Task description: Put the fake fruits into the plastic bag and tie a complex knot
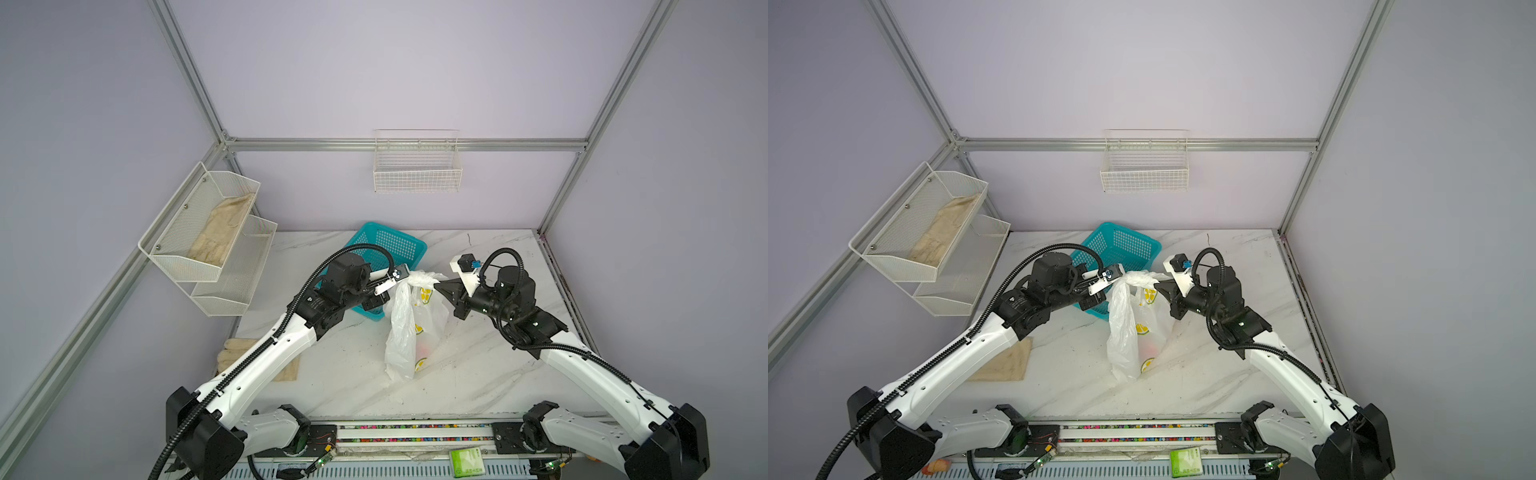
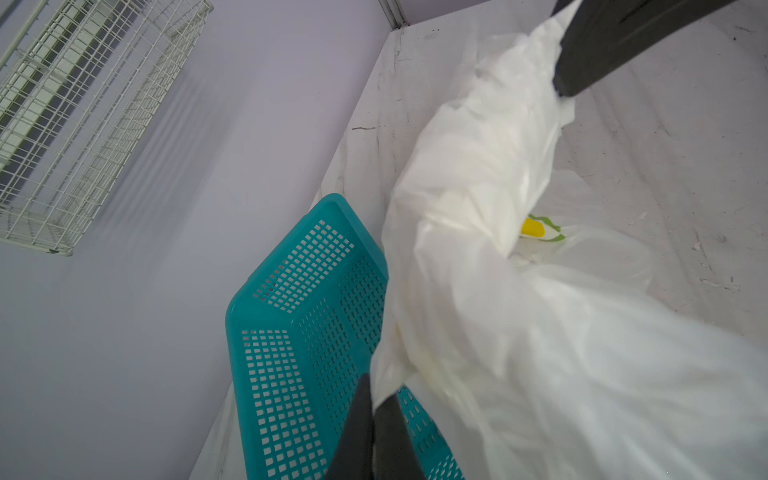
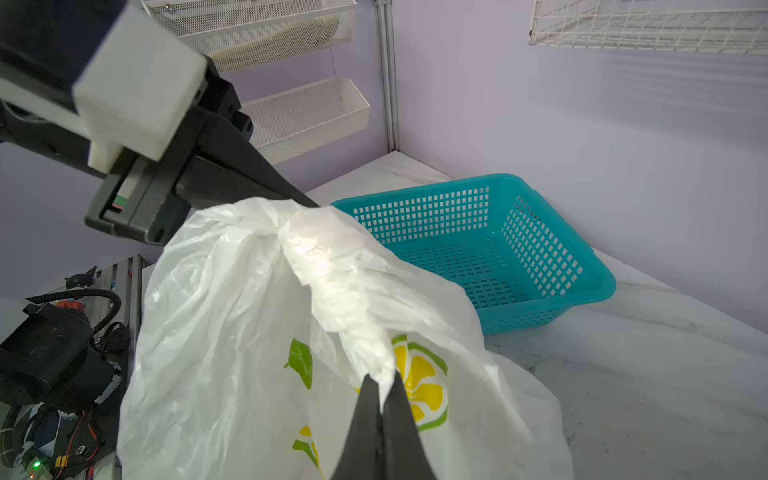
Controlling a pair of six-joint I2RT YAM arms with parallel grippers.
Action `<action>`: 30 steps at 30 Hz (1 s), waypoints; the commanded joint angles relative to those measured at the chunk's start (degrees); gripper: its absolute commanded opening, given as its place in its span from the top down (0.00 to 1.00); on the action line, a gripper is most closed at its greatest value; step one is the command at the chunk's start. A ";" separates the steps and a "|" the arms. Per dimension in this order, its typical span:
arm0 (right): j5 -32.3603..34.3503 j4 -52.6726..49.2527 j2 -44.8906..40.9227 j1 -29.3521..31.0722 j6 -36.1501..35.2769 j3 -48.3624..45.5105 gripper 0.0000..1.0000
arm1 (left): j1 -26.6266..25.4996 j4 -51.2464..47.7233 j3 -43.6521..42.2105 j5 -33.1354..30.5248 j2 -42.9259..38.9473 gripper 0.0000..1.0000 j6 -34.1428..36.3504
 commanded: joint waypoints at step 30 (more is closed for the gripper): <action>13.98 -10.20 4.49 -7.01 12.21 0.51 1.00 | 11.36 -3.45 -1.04 -9.40 -3.43 1.00 -3.58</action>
